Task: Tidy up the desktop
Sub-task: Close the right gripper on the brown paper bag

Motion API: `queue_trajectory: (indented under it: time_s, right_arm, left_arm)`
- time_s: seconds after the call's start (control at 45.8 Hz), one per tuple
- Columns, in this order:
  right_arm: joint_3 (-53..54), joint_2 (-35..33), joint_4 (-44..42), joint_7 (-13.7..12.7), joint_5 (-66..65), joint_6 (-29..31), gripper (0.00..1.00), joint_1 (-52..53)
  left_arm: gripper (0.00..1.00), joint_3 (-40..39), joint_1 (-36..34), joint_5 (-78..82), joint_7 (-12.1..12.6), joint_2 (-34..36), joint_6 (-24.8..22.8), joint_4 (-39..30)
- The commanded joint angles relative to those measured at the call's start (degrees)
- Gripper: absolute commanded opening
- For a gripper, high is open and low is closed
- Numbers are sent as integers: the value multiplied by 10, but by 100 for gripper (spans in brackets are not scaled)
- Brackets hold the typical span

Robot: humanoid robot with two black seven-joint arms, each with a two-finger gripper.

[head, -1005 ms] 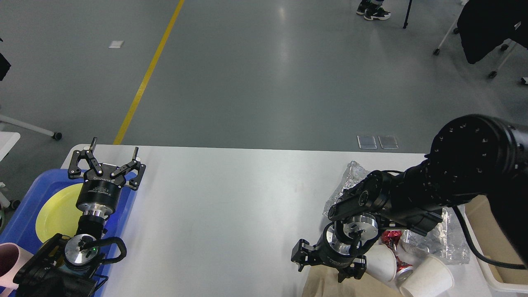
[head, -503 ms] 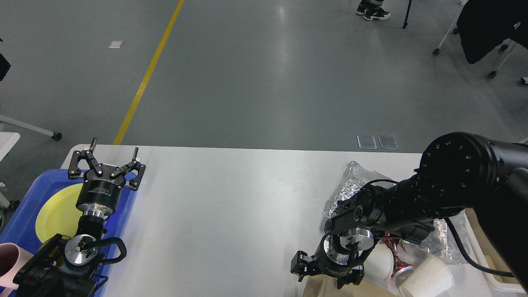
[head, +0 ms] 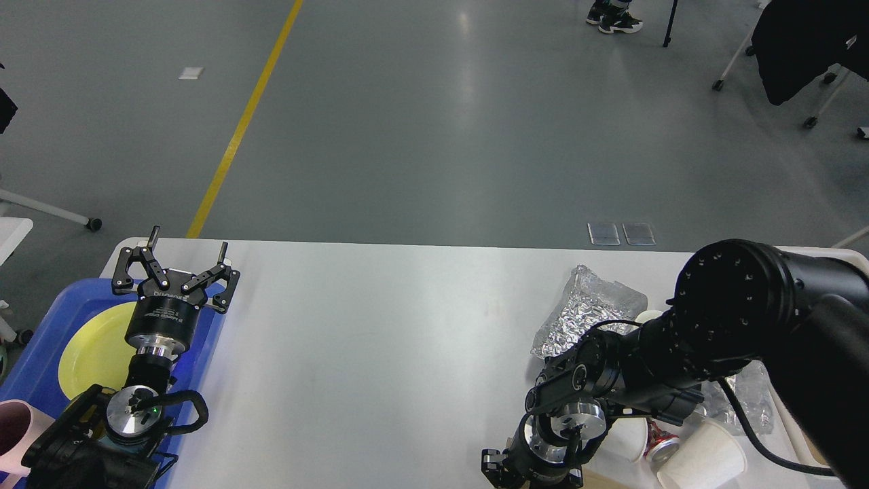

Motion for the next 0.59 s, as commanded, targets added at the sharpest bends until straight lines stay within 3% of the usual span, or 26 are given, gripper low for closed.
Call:
queue_trajectory:
  time_s: [0.0, 0.262, 0.568]
  right_arm:
    - [5, 0, 7, 0, -1, -6, 0, 4]
    - [20, -2, 47, 0, 9, 6, 0, 49]
    - [20, -44, 119, 0, 91, 160, 0, 235]
  left_arm:
    - [96, 0, 0, 0, 0, 0, -1, 0]
    - [96, 0, 0, 0, 0, 0, -1, 0]
    - [96, 0, 0, 0, 0, 0, 0, 0]
